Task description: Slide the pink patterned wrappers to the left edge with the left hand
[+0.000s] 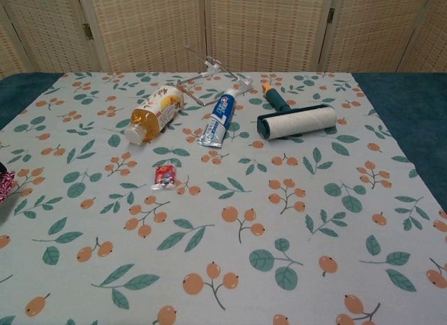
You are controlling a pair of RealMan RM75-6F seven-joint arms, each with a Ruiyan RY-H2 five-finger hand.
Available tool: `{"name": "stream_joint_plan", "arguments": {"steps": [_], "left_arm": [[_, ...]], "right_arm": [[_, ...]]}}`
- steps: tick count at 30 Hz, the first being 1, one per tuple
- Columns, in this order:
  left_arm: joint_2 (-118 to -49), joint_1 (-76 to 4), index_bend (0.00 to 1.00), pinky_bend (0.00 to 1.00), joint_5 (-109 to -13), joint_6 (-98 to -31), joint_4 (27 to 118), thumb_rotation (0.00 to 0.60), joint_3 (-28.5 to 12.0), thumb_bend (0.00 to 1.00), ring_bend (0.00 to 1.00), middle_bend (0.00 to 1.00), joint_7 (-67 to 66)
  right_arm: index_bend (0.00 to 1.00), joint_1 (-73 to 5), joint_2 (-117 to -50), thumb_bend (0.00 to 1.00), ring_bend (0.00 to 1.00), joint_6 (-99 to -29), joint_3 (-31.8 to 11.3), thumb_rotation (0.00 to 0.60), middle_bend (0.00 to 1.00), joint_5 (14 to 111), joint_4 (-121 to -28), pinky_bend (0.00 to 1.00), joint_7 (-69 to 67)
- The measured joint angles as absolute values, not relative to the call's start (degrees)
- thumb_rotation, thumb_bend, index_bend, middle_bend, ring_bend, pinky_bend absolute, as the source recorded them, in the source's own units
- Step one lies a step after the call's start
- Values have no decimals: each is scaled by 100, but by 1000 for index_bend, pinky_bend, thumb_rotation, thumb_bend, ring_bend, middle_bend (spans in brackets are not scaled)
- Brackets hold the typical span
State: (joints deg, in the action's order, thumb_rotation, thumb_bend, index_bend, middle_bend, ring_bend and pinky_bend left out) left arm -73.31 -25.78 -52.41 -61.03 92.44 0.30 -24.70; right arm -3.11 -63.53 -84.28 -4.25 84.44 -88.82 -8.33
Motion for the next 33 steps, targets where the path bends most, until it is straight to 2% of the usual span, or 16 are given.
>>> {"name": "stream_joint_plan", "arguments": {"steps": [8,15,27,33], "left_arm": [[-7210,-2506,168,0,-4892,-6155,9198,600,9,357,0,0,-2597],[-7219,-2426,158,0,-4523,-5919,8867,600,73,357,0,0,-2642],[-7241,-2366,150,0,-4525,-5855,8756,600,28,357,0,0,-2517],[-7162,-2315,102,0,-4688,-6010,8909,600,-20,358,0,0,-2422]], "right_arm": [[0,-291,-6370,457,0,-8450,-413,600,0,8449,-8882,0,-830],[0,-320,-6367,457,0,-8437,-419,600,0,8479,-8908,0,-786],[0,-316,-6345,457,0,-8448,-416,600,0,8475,-8983,0,-718],[0,-314,-6333,457,0,-8449,-416,600,0,8474,-8972,0,-737]]}}
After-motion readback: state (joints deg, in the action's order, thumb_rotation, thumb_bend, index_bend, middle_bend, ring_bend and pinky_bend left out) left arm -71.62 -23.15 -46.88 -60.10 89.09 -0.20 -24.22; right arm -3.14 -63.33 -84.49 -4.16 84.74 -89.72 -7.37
